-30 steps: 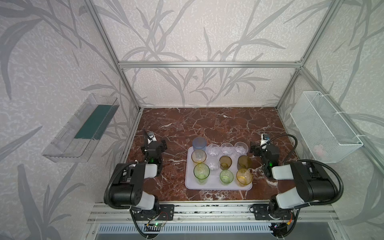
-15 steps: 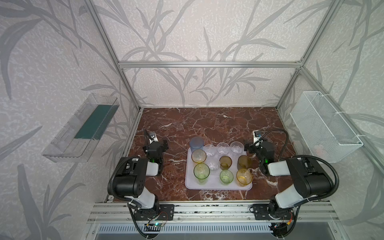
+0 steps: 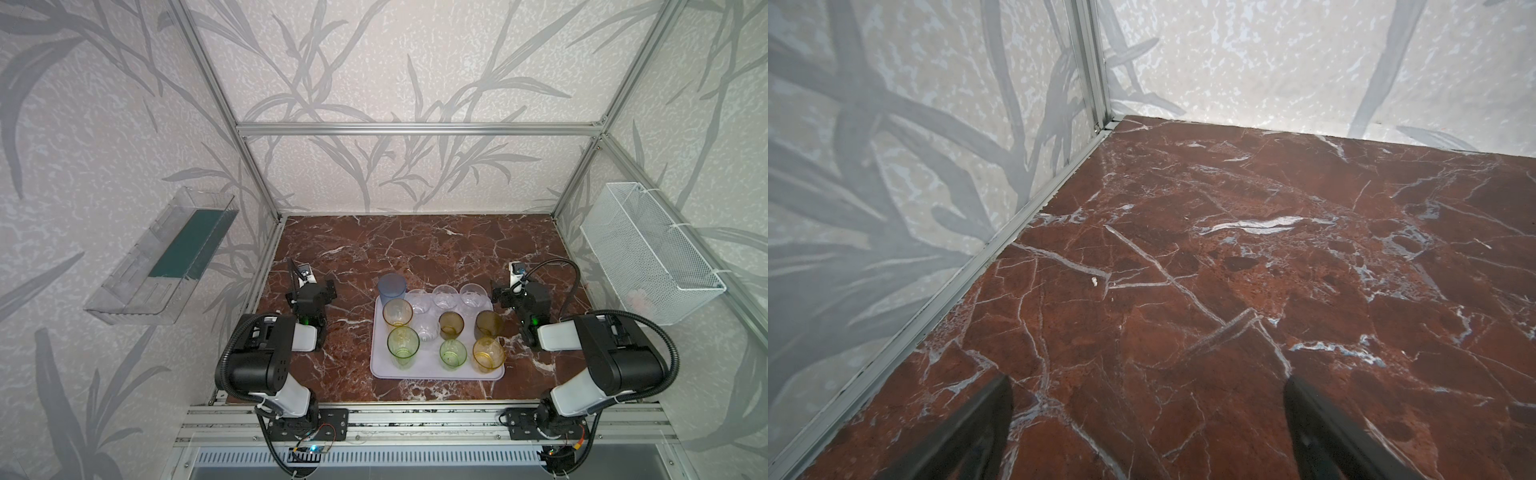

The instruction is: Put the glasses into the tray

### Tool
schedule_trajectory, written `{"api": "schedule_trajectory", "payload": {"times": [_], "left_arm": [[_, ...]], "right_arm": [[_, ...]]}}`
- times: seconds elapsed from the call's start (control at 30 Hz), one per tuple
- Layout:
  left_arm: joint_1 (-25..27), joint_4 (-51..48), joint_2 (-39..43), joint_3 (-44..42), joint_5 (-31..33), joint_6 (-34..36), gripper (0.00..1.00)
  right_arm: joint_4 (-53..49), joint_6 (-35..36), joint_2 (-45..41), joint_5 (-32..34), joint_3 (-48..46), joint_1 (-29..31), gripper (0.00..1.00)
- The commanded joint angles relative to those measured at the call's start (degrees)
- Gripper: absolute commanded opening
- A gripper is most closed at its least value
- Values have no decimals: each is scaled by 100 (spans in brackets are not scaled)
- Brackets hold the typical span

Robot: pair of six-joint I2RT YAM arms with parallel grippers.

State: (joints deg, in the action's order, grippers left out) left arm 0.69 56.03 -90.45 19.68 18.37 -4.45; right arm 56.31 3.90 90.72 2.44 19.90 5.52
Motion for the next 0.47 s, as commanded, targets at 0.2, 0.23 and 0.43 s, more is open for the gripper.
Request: {"api": "schedule_trajectory", "payload": {"times": [0.2,0.23,0.43], "left_arm": [[11,92,10,97,75,111,99],[19,92,10,102,81,111,99],[32,84,5,106,57,137,99]], "right_arm": [[232,-107,17,125,23,-33,99],[231,-107,21,125,28,-36,99],[205,-109,22,159,37,-33,99]]}}
